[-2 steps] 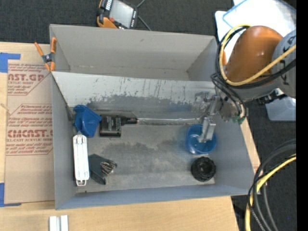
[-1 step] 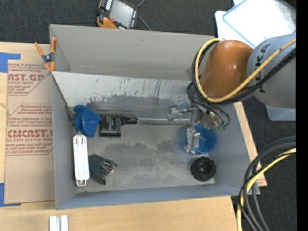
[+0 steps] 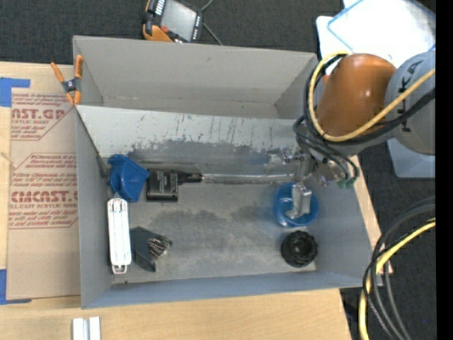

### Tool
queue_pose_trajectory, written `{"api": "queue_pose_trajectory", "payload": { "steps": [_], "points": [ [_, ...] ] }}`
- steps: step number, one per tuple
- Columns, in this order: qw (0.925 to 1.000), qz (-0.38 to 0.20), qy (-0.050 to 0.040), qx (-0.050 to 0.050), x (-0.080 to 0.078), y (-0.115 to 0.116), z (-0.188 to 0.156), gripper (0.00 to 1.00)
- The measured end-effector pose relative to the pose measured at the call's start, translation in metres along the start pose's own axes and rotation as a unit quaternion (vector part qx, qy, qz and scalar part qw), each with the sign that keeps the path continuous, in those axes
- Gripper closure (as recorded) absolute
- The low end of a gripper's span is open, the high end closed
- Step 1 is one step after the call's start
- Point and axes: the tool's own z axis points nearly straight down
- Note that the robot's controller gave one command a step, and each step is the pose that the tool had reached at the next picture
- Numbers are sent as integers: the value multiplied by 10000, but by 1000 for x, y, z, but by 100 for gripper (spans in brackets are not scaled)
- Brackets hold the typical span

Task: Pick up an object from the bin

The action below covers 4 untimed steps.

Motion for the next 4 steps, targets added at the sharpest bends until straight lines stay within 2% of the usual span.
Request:
{"api": "queue_pose_trajectory", "payload": {
  "steps": [1,2,3,4],
  "points": [
    [9946,-1036,35,-45,-8,11,63,0],
    [9999,-131,-42,13,11,-2,11,0],
    [9838,-1794,-17,-27,8,-32,94,0],
    [9984,-548,-104,27,6,-30,46,0]
  ]
}}
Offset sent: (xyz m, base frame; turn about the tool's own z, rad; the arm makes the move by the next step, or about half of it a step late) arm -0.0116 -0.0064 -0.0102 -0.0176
